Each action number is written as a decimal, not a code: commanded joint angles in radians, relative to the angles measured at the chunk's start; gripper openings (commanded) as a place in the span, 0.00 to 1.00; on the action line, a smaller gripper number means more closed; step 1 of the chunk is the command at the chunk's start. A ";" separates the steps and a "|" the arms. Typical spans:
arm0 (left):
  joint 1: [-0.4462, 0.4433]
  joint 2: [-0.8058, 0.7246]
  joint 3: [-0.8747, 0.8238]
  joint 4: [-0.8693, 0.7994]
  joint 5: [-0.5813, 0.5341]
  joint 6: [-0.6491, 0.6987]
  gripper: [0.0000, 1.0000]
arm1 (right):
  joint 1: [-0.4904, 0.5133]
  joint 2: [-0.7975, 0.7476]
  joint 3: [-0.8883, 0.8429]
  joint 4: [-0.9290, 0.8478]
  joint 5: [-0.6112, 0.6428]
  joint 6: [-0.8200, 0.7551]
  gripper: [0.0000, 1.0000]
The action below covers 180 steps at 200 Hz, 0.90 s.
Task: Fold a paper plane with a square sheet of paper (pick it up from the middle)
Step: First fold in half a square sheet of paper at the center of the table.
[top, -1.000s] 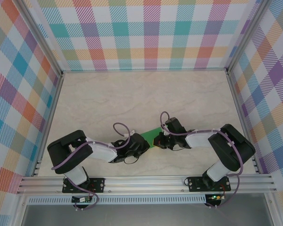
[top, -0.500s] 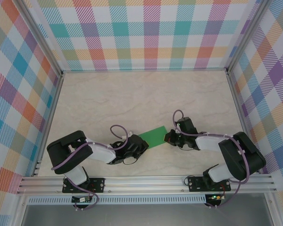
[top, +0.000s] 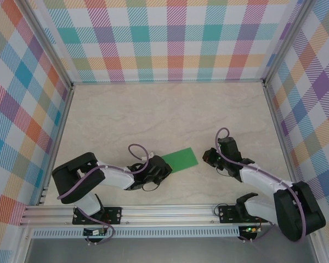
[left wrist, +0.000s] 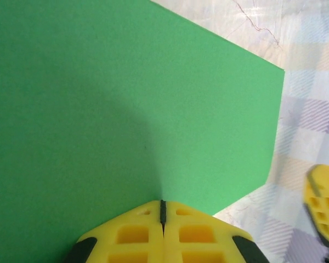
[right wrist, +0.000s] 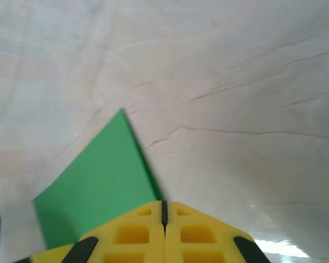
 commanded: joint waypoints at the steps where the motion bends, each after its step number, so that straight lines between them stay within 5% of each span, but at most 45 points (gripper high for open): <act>1: 0.059 -0.010 0.009 -0.337 -0.042 0.187 0.00 | 0.022 0.016 0.028 0.032 -0.157 -0.013 0.00; 71: 0.089 -0.098 0.071 -0.240 0.082 0.300 0.00 | 0.236 0.303 0.157 0.235 -0.222 0.118 0.00; 180: 0.069 0.028 -0.013 -0.018 0.025 0.128 0.00 | 0.253 0.476 0.141 0.208 -0.151 0.155 0.00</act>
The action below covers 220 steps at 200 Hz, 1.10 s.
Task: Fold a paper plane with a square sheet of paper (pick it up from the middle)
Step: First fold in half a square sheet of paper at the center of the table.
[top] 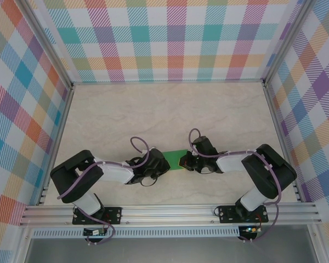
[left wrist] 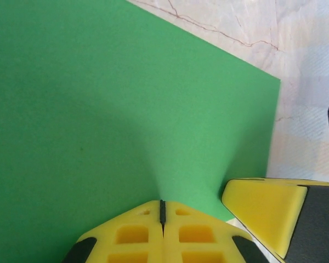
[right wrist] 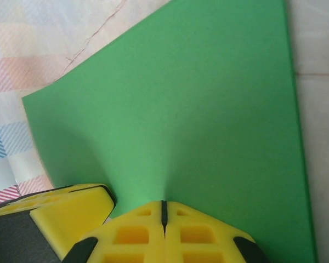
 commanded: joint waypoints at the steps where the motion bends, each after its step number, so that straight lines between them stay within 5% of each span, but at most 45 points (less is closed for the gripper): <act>1: -0.008 0.024 -0.057 0.039 -0.053 -0.057 0.00 | 0.006 0.016 -0.010 -0.028 0.039 0.008 0.00; 60: -0.021 -0.020 -0.217 0.027 -0.188 -0.164 0.00 | -0.001 0.043 -0.023 -0.204 0.175 0.011 0.00; 154: -0.018 -0.368 -0.294 -0.373 -0.356 -0.163 0.00 | -0.047 0.058 -0.020 -0.266 0.205 -0.009 0.00; 220: 0.050 -0.515 -0.128 -0.627 -0.359 0.085 0.00 | -0.041 -0.027 0.125 -0.379 0.158 -0.134 0.00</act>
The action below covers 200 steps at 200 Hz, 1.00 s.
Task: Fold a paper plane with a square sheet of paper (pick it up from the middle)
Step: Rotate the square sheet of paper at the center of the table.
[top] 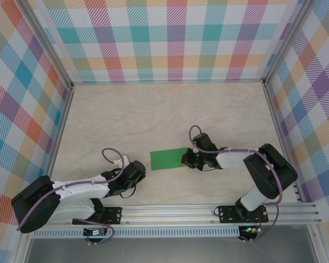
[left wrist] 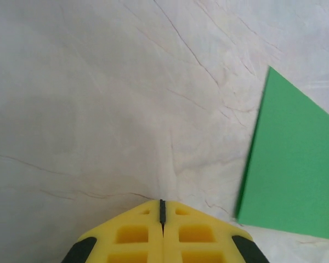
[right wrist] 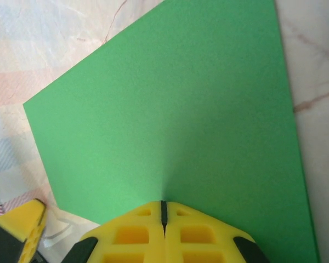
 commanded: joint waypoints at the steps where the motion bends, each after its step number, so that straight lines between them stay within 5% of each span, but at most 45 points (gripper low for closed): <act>1: 0.056 -0.043 0.089 -0.177 -0.018 0.154 0.00 | -0.009 -0.021 0.050 -0.205 0.085 -0.098 0.00; 38: 0.237 -0.031 0.235 -0.328 0.138 0.317 0.05 | 0.050 0.006 0.235 -0.303 0.082 -0.160 0.06; 84: 0.404 0.062 0.361 -0.419 0.243 0.429 0.43 | 0.170 0.245 0.510 -0.372 0.096 -0.155 0.26; 126: 0.497 0.085 0.381 -0.470 0.247 0.447 0.69 | 0.227 0.417 0.694 -0.446 0.097 -0.160 0.30; 163: 0.520 0.075 0.379 -0.514 0.217 0.456 0.83 | 0.272 0.471 0.724 -0.514 0.074 -0.213 0.30; 200: 0.520 0.067 0.379 -0.533 0.206 0.477 0.91 | 0.299 0.377 0.548 -0.577 0.009 -0.441 0.30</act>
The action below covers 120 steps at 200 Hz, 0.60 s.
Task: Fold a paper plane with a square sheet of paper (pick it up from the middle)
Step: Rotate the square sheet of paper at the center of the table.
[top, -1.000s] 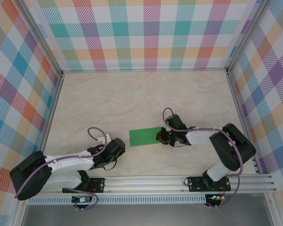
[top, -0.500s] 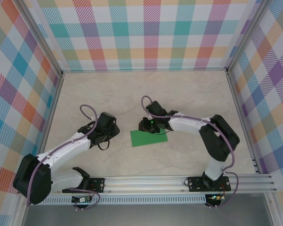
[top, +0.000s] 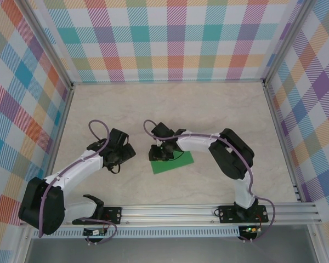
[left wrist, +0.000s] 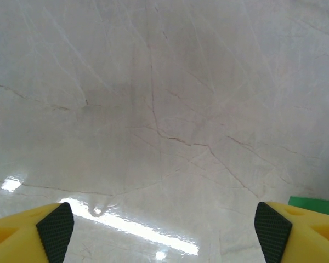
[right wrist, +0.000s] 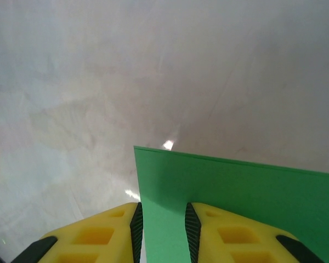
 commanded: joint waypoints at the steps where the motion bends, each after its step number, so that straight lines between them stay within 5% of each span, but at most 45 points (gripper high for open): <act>1: 0.018 -0.016 0.019 -0.047 -0.021 0.026 0.91 | 0.024 -0.052 -0.134 -0.151 -0.044 -0.188 0.30; 32: 0.018 -0.012 0.021 -0.035 0.023 0.060 0.96 | 0.008 -0.205 -0.226 -0.225 0.054 -0.274 0.31; 80: 0.015 0.002 0.026 -0.003 0.142 0.092 1.00 | -0.096 -0.362 -0.251 -0.253 0.310 0.023 0.60; 120: 0.006 0.002 0.019 0.035 0.241 0.113 1.00 | -0.161 -0.303 -0.231 -0.281 0.364 0.122 0.66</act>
